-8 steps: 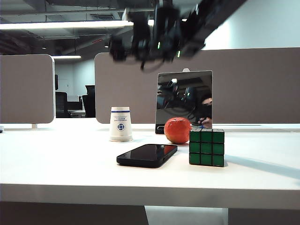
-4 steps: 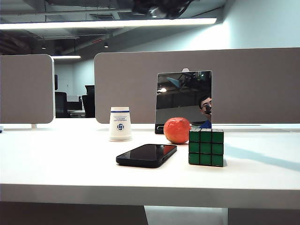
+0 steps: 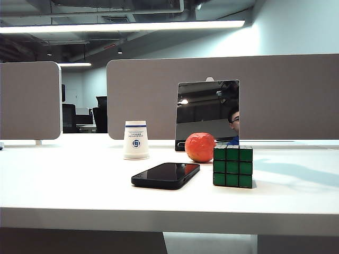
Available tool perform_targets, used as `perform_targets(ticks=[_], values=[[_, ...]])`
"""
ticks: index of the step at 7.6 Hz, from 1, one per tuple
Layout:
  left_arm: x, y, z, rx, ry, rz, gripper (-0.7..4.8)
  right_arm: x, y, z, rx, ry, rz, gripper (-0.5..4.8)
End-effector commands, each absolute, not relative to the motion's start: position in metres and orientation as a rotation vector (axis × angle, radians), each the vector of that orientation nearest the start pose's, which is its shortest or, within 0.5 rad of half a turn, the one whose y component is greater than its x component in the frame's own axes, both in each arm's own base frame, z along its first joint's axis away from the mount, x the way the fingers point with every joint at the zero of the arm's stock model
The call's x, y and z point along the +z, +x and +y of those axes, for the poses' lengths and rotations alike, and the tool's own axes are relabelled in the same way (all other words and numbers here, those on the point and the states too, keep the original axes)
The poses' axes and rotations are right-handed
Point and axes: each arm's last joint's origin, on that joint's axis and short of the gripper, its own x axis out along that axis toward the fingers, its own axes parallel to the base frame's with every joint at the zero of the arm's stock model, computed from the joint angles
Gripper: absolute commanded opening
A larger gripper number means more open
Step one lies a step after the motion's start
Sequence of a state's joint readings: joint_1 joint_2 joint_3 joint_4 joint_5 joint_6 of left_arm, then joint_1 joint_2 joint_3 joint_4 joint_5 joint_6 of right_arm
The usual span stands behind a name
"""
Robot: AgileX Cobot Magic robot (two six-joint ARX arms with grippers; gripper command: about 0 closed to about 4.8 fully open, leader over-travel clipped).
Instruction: Carefully pick up the cup on the right and stack it on top of the cup on the left.
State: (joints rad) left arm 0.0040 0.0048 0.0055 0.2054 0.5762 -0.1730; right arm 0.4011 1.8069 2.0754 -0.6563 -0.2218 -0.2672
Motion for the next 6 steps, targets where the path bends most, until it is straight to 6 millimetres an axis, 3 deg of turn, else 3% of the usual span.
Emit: perform_targets(ticks=[1,4,5,6], values=[[0.186,0.091,-0.015,-0.579,-0.100,-0.166,-0.06,0.490,0.303,0.134,0.595,-0.322,0.260,-0.03],[0.182,0.094,-0.011,-0.397,-0.133,-0.138,-0.06,0.532,0.207,0.091,0.528,-0.319,0.126,-0.03],[0.180,0.094,-0.010,-0.384,-0.137,-0.125,-0.06,0.530,0.181,0.079,0.488,-0.307,0.075,-0.03],[0.180,0.094,-0.010,-0.384,-0.142,-0.118,-0.06,0.498,0.137,0.059,0.425,-0.289,0.002,-0.03]])
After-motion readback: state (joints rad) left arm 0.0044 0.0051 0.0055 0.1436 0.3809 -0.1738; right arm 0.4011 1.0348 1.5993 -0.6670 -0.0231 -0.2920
